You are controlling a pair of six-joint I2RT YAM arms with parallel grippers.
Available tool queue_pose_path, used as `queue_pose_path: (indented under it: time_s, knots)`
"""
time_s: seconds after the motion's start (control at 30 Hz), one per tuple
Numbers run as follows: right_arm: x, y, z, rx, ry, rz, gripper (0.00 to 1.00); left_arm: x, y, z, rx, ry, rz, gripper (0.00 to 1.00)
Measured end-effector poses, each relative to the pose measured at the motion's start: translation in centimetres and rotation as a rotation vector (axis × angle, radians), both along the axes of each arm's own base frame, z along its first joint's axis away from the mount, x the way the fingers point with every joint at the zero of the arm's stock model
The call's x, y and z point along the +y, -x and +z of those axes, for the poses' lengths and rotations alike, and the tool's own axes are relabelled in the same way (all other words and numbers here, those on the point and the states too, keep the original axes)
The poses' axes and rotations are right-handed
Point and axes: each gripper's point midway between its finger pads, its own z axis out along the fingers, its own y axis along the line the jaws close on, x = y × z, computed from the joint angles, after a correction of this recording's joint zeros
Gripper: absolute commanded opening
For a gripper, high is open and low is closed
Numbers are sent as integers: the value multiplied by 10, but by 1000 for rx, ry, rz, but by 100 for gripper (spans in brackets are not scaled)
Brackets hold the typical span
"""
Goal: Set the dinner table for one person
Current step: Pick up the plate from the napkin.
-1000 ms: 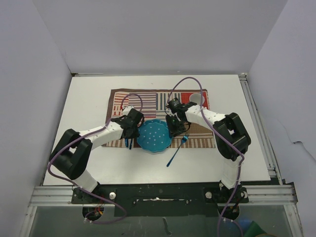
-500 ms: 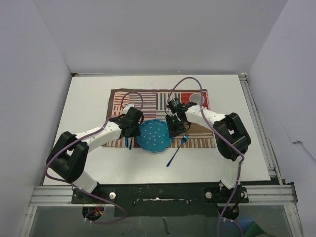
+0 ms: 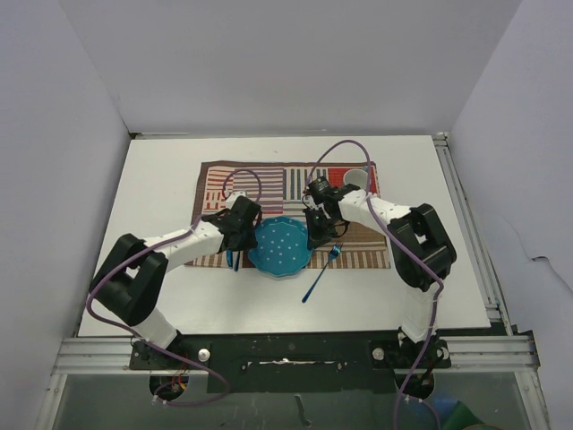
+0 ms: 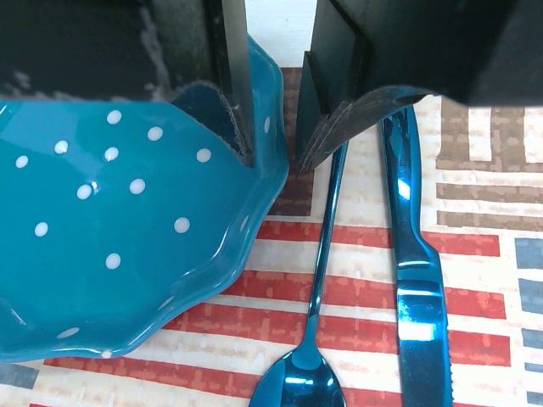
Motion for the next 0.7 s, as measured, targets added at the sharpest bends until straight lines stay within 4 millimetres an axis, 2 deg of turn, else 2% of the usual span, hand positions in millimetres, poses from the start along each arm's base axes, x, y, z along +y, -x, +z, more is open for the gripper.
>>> queue_pose_path:
  time_s: [0.23, 0.3, 0.37, 0.7]
  knots:
    - [0, 0, 0, 12, -18, -8, 0, 0, 0, -2, 2, -1, 0, 23]
    - [0, 0, 0, 12, -18, -7, 0, 0, 0, -2, 3, -1, 0, 16]
    - [0, 0, 0, 11, -18, -6, 0, 0, 0, -2, 3, 0, 1, 0]
    - [0, 0, 0, 10, -17, -4, 0, 0, -1, -2, 3, 3, 9, 0]
